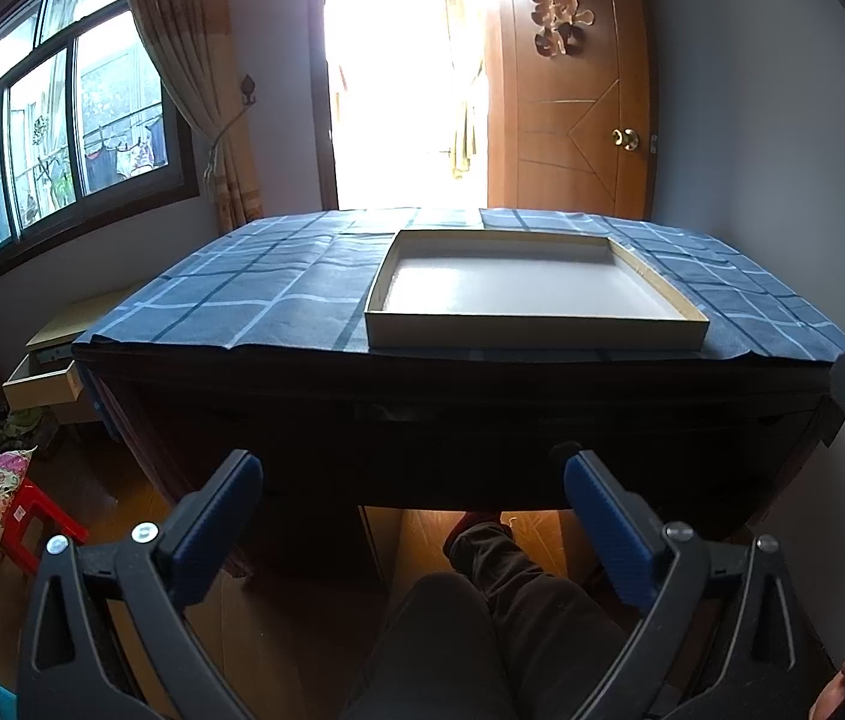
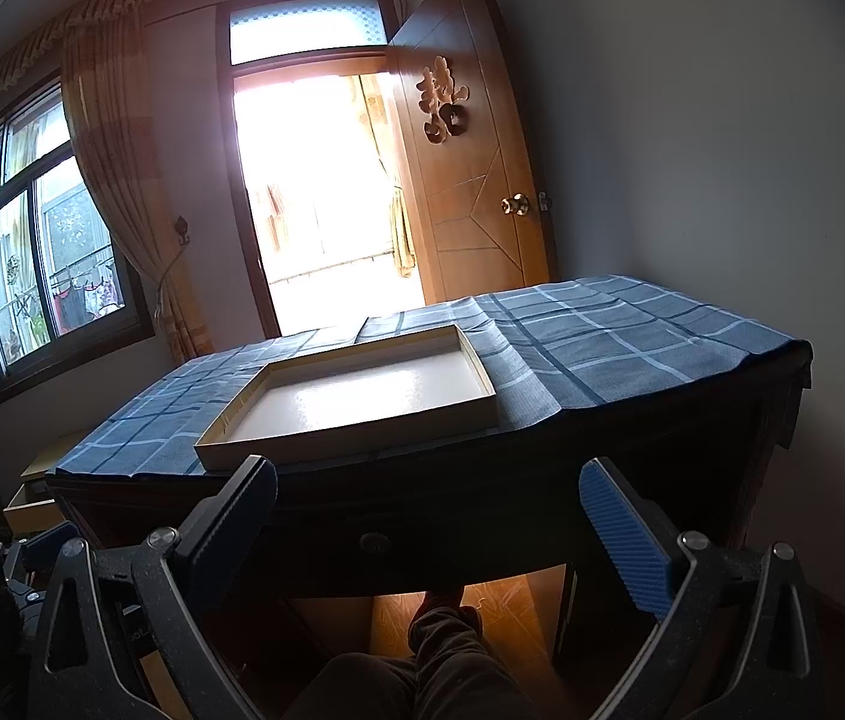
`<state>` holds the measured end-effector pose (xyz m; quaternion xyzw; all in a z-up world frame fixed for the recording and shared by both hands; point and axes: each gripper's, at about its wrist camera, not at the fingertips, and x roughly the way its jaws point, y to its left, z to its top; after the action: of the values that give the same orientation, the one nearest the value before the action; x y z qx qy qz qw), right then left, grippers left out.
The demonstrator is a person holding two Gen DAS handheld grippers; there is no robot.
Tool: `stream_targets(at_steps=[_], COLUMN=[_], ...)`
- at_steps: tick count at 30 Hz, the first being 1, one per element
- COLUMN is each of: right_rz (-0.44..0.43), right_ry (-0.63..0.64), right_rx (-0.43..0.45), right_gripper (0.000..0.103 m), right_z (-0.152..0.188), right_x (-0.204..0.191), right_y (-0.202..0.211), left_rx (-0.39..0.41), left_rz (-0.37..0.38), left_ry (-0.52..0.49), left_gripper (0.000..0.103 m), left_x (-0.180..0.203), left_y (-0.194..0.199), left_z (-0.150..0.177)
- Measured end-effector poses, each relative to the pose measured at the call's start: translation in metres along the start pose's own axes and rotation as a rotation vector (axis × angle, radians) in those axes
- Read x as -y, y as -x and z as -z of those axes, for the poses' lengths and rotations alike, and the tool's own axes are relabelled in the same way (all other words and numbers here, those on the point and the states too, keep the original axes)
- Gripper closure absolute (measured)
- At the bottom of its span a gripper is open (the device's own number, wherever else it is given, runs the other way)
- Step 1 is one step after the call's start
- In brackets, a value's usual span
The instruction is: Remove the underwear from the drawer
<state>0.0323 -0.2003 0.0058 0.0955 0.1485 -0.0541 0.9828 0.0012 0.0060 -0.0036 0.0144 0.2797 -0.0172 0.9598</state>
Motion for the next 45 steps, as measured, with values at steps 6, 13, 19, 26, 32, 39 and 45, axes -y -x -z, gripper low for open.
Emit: stream_targets(at_steps=[6, 13, 19, 26, 32, 39, 45], right_rz=[0.000, 0.000, 0.002, 0.001, 0.001, 0.006, 0.007], right_ry=[0.000, 0.000, -0.001, -0.002, -0.004, -0.006, -0.014], right_rx=[-0.002, -0.004, -0.009, -0.012, -0.012, -0.025, -0.042], right_gripper=[0.001, 0.001, 0.001, 0.001, 0.001, 0.001, 0.001], right_z=[0.0011, 0.0026, 0.0055, 0.0069, 0.0075, 0.0082, 0.0091], right_x=[0.0001, 0.0015, -0.0004, -0.0007, -0.0011, -0.0004, 0.0002], right_y=[-0.0004, -0.0015, -0.0008, -0.0012, -0.0009, -0.0028, -0.0049], left_rx=[-0.003, -0.006, -0.006, -0.006, -0.006, -0.010, -0.013], left_rz=[0.001, -0.002, -0.001, -0.002, -0.002, -0.001, -0.001], left_ry=[0.000, -0.001, -0.001, -0.002, -0.001, -0.006, -0.007], left_gripper=[0.001, 0.001, 0.001, 0.001, 0.001, 0.001, 0.001], left_x=[0.0006, 0.0026, 0.0025, 0.0028, 0.0033, 0.0044, 0.0046], left_y=[-0.0004, -0.0007, -0.0014, -0.0013, -0.0012, -0.0014, -0.0017], left_z=[-0.0005, -0.0004, -0.0001, 0.0001, 0.0002, 0.0022, 0.0033])
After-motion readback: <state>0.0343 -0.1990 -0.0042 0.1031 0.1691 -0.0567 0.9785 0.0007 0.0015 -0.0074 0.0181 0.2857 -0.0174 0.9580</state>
